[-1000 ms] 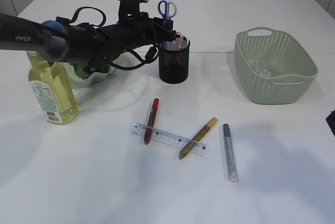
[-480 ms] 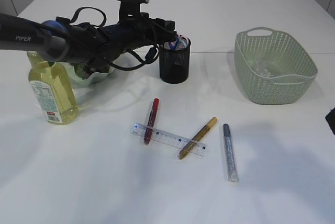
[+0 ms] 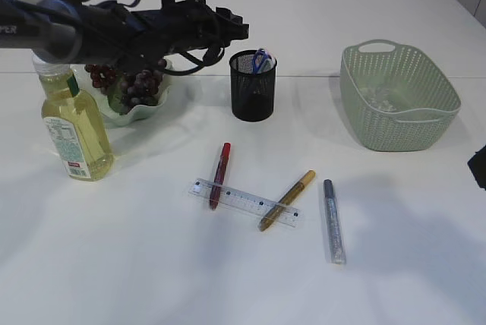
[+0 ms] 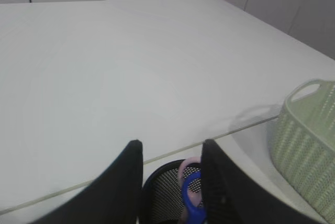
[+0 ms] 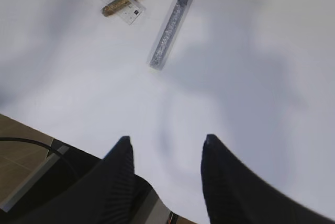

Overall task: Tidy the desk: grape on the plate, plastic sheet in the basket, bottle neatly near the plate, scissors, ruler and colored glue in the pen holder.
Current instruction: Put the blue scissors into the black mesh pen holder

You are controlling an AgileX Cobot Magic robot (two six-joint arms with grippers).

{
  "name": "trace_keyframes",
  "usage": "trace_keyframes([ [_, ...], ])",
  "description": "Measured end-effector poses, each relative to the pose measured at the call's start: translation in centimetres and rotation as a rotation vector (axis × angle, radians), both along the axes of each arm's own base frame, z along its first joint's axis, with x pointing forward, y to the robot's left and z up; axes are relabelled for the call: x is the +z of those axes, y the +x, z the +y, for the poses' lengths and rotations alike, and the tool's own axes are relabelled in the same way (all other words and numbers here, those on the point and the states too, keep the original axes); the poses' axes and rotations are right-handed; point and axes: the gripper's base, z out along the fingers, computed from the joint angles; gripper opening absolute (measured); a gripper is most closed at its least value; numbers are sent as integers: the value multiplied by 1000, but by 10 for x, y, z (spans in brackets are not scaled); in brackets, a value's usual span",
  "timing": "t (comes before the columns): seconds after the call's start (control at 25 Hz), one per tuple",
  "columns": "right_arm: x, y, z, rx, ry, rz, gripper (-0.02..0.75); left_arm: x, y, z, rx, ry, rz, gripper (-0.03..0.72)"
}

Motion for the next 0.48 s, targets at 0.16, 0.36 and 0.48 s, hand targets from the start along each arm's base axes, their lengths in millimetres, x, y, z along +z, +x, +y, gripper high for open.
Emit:
trace_keyframes([
  [0.16, 0, 1, 0, 25, -9, -13, 349, 28, -11, 5, 76, 81, 96, 278],
  [0.36, 1, 2, 1, 30, -7, -36, 349, 63, -36, 1, 133, 183, 187, 267],
  [0.48, 1, 3, 1, 29, -5, -43, 349, 75, -54, -4, 162, 211, 278, 235],
])
